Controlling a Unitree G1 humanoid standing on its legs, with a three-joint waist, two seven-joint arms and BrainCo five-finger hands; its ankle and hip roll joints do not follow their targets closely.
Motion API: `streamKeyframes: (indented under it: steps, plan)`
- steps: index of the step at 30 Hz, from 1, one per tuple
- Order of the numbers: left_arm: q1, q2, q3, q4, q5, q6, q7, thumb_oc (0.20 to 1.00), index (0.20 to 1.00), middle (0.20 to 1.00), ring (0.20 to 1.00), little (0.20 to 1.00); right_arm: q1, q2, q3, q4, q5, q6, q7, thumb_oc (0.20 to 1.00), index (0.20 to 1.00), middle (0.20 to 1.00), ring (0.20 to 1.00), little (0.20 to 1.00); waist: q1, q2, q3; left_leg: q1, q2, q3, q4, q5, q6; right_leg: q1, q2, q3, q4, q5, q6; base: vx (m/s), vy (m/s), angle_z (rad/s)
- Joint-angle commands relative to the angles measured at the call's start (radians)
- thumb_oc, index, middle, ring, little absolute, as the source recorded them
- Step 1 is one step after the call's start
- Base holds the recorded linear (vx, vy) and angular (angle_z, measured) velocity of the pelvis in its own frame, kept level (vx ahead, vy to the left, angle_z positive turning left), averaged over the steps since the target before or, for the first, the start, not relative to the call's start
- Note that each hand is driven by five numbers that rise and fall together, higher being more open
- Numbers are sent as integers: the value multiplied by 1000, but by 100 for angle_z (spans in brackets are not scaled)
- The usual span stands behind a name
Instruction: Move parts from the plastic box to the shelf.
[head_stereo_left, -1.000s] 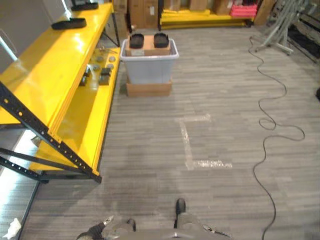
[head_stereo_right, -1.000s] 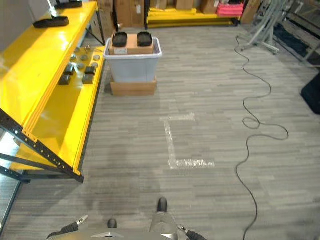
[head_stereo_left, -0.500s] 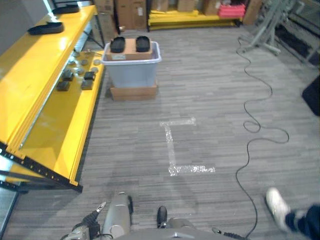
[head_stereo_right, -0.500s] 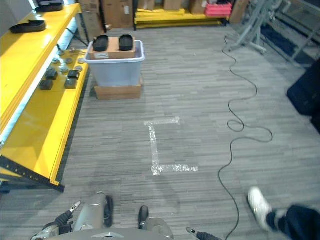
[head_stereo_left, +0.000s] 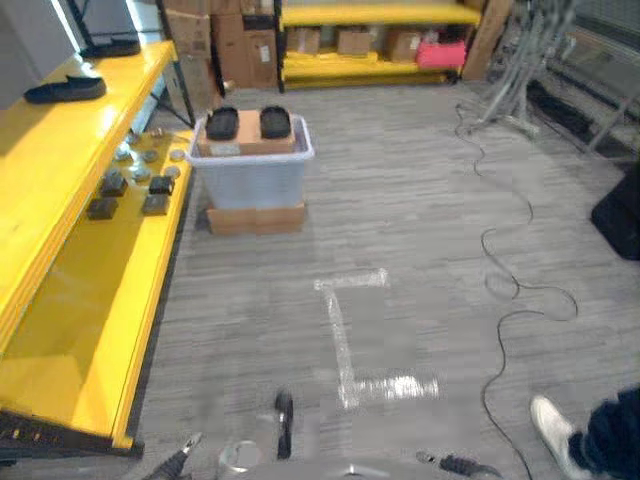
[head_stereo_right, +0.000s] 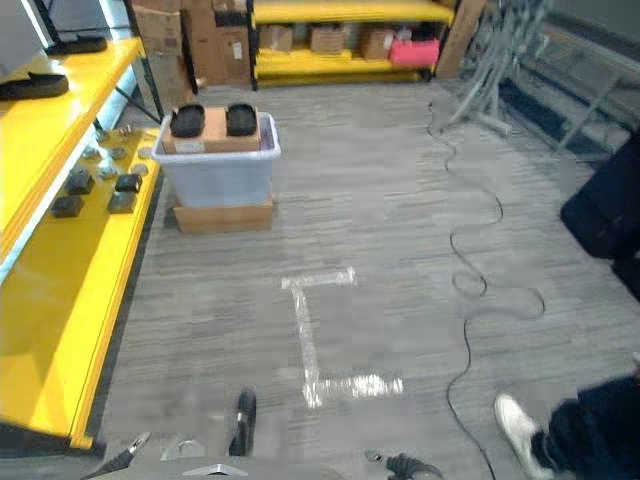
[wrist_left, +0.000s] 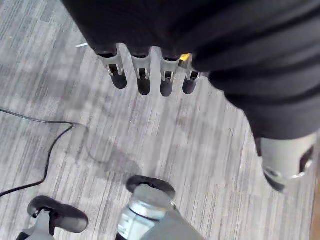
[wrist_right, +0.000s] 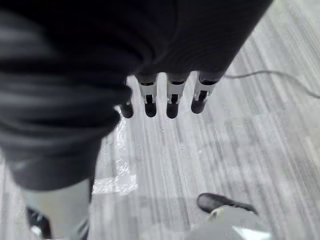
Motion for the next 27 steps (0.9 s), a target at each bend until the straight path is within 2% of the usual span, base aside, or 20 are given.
streamKeyframes:
  steps: [1,2,4,6,7,8,9,10,11,14,15,16,17,19,20,21,22,23,25,27]
  plan:
    - [-36,39,-34,-70,10,-5,22,1000,1000,1000,1000,1000,-16,-12,7,-70,27,-1,-1,1000,1000,1000,1000,1000,3,9,12,-106,-40,-13,10,-46,1,-96,-120,18,168,310,95,340,184,5]
    - [-42,41,-37,-72,9,-1,19,1000,1000,1000,1000,1000,-19,-10,12,-70,31,-2,1,1000,1000,1000,1000,1000,-2,3,15,-89,-52,-17,6,-64,-1,-115,-125,18,168,295,101,177,-5,12]
    - [-73,48,-46,-73,21,7,11,1000,1000,1000,1000,1000,-33,-3,34,-74,60,-20,2,1000,1000,1000,1000,1000,-19,15,36,-39,-41,-36,-26,-59,-6,-226,-79,-25,38,302,80,164,-114,13]
    - [-83,51,-54,-72,21,8,14,1000,1000,1000,1000,1000,-33,-5,42,-81,77,-31,5,1000,1000,1000,1000,1000,-33,9,48,-10,-44,-60,-31,-71,-12,-278,-69,-31,-69,335,84,229,-179,35]
    - [-90,53,-58,-72,22,14,18,1000,1000,1000,1000,1000,-28,-12,42,-92,88,-33,12,1000,1000,1000,1000,1000,-61,-16,64,22,-67,-90,-15,-112,-18,-333,-88,-12,-259,419,110,391,-249,35]
    - [-90,54,-58,-69,30,13,14,1000,1000,1000,1000,1000,-21,-13,35,-95,86,-33,14,1000,1000,1000,1000,1000,-74,-30,68,33,-80,-103,-7,-133,-22,-361,-103,6,-357,456,124,524,-294,36]
    - [-88,54,-58,-65,38,11,9,1000,1000,1000,1000,1000,-14,-14,29,-98,79,-32,17,1000,1000,1000,1000,1000,-85,-31,77,50,-82,-120,4,-154,-24,-362,-109,11,-431,486,134,338,-173,26]
    - [-87,54,-59,-64,39,9,8,1000,1000,1000,1000,1000,-11,-13,26,-98,77,-32,18,1000,1000,1000,1000,1000,-88,-31,79,56,-83,-126,6,-159,-25,-366,-110,15,-457,491,137,544,-200,53]
    - [-72,53,-64,-61,57,-3,-3,1000,1000,1000,1000,1000,10,-10,3,-95,63,-38,22,1000,1000,1000,1000,1000,-105,-23,88,94,-74,-167,14,-187,-27,-404,-120,44,-540,510,147,551,-194,52]
    - [-43,49,-64,-56,86,-35,-18,1000,1000,1000,1000,1000,40,2,-31,-84,45,-51,18,1000,1000,1000,1000,1000,-115,-22,97,129,-58,-189,51,-237,-26,-423,-142,60,-540,514,152,521,-205,53]
    - [-43,49,-64,-56,86,-35,-18,1000,1000,1000,1000,1000,40,2,-31,-84,45,-51,18,1000,1000,1000,1000,1000,-115,-22,97,129,-58,-189,52,-237,-26,-422,-142,60,-540,514,152,499,-255,47]
    - [-33,46,-67,-56,82,-46,-12,1000,1000,1000,1000,1000,43,4,-37,-79,20,-54,22,1000,1000,1000,1000,1000,-116,-27,96,132,-55,-186,67,-252,-26,-410,-146,63,-540,514,152,643,-367,37]
    - [-25,44,-64,-57,84,-50,-5,1000,1000,1000,1000,1000,36,2,-39,-56,6,-54,22,1000,1000,1000,1000,1000,-117,-46,84,137,-38,-182,108,-289,-34,-348,-148,81,-535,510,153,701,-395,37]
    - [-29,44,-60,-56,89,-43,-7,1000,1000,1000,1000,1000,31,3,-39,-43,5,-53,19,1000,1000,1000,1000,1000,-116,-50,78,153,-25,-181,115,-302,-40,-323,-146,81,-528,500,153,487,-266,51]
    - [-32,43,-55,-55,89,-38,-4,1000,1000,1000,1000,1000,22,1,-34,-34,12,-44,10,1000,1000,1000,1000,1000,-116,-55,61,177,-4,-185,120,-315,-54,-297,-136,85,-511,482,142,618,-321,57]
    - [-31,38,-47,-53,94,-35,-11,1000,1000,1000,1000,1000,11,-6,-25,-28,23,-26,6,1000,1000,1000,1000,1000,-115,-58,46,207,29,-183,132,-315,-76,-276,-123,82,-477,466,124,572,-302,44]
    - [-31,37,-45,-53,95,-38,-14,1000,1000,1000,1000,1000,9,-8,-23,-27,25,-23,6,1000,1000,1000,1000,1000,-115,-58,44,210,36,-180,137,-314,-81,-272,-119,82,-470,463,119,497,-269,38]
    - [-29,29,-41,-53,89,-45,-14,1000,1000,1000,1000,1000,3,-16,-16,-31,22,-9,9,1000,1000,1000,1000,1000,-116,-58,34,214,78,-165,176,-269,-105,-256,-101,67,-448,450,99,334,-202,13]
    - [-30,25,-35,-56,71,-43,-10,1000,1000,1000,1000,1000,2,-27,-7,-40,13,6,13,1000,1000,1000,1000,1000,-119,-55,26,196,120,-150,250,-206,-126,-238,-79,55,-445,434,72,330,-225,-9]
    - [-31,22,-21,-58,45,-42,-1,1000,1000,1000,1000,1000,2,-38,7,-45,15,26,6,1000,1000,1000,1000,1000,-117,-60,26,124,155,-144,420,-112,-146,-216,-58,46,-451,420,37,286,-261,-7]
